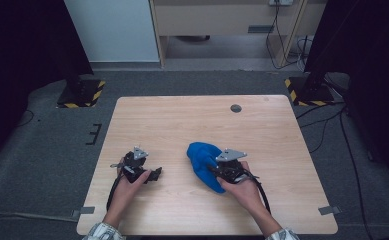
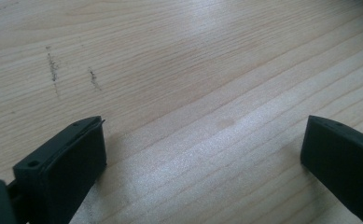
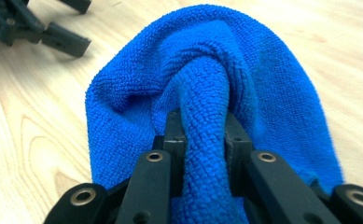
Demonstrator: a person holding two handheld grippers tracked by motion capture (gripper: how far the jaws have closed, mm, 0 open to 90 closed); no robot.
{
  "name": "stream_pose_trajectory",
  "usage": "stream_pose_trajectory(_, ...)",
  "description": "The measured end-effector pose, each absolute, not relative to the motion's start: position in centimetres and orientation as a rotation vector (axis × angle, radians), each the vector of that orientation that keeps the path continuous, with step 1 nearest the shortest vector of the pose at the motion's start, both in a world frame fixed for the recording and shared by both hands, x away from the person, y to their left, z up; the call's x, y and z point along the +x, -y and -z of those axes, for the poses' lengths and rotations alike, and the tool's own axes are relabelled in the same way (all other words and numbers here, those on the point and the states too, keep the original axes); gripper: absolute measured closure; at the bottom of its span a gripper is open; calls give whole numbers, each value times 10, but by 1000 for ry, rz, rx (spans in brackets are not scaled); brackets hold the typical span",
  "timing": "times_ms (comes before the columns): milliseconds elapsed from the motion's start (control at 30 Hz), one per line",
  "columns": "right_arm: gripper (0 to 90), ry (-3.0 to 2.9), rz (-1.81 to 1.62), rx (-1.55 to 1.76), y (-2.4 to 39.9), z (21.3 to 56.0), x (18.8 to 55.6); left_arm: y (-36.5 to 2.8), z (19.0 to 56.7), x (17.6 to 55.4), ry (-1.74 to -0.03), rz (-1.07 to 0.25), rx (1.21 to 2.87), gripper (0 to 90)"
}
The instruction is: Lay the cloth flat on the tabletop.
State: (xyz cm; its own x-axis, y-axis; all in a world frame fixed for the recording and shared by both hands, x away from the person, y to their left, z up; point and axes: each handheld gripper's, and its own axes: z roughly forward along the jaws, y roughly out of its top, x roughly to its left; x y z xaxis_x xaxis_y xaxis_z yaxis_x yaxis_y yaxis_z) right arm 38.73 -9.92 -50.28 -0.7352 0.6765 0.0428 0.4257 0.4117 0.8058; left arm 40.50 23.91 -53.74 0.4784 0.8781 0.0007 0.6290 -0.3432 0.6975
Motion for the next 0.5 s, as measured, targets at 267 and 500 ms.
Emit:
stream_pose_trajectory(267,651,-2436,-1154,934,82,520,382,-236,537,404,-1240,-504,2090,0)
stream_pose_trajectory(500,418,-2430,-1127,990,83,524,384,-232,537,404,-1217,-500,2100,1)
